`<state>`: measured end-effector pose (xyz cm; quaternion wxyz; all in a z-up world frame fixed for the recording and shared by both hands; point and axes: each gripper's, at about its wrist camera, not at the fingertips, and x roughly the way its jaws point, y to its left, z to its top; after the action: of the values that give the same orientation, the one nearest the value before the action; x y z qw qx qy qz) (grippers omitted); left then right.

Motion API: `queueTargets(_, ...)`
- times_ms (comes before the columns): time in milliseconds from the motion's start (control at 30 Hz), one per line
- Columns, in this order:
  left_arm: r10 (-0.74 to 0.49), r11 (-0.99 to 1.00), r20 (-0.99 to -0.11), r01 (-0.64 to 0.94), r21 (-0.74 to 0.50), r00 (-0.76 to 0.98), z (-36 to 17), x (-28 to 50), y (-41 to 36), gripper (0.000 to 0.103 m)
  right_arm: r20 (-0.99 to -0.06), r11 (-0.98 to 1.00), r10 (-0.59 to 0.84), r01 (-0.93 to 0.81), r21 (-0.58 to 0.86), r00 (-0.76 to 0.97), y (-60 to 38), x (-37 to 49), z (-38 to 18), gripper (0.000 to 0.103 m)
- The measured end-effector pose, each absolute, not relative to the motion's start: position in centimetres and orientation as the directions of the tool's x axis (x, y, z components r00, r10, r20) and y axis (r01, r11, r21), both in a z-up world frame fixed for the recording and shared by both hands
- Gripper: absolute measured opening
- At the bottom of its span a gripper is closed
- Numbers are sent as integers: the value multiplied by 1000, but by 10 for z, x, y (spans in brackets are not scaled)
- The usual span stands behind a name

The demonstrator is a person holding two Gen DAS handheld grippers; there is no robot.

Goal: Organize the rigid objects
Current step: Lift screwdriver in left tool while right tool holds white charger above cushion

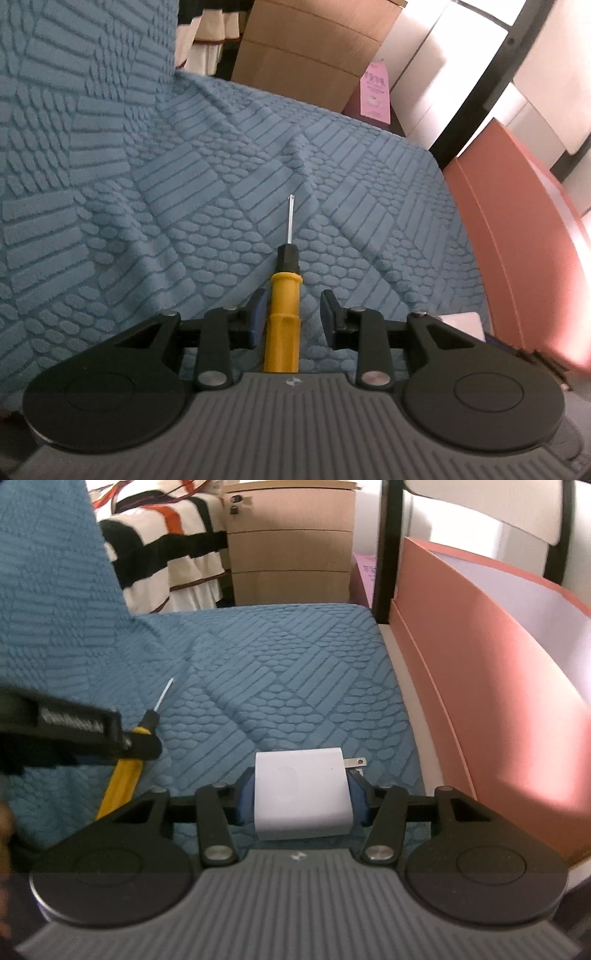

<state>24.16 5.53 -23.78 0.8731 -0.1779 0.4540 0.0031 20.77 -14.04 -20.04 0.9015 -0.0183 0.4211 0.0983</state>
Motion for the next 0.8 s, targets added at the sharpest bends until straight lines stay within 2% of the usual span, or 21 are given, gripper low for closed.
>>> queueTargets(67,-130,945,-798,-169,-279,588,-237,241,52,34,-771,980,159,-191,49,617,-140,208,-201,54)
queueTargets(200,-87,957,-804,-175,-232,589,-237,243,48,22,-777,978,161,-202,44,609,-138,209,-201,54)
queueTargets(367,-100,954,-804,-174,-245,586,-233,243,43,21,-767,975,163,-222,28,621,-140,206,-194,54)
queueTargets(500,-141,943,-787,-161,-292,600,-225,238,39,21,-785,966,235,-230,121,574,-151,207,-185,54)
queueTargets(800,-212,920,-748,-130,-370,630,-201,230,29,21,-784,962,236,-250,106,575,-162,202,-166,54)
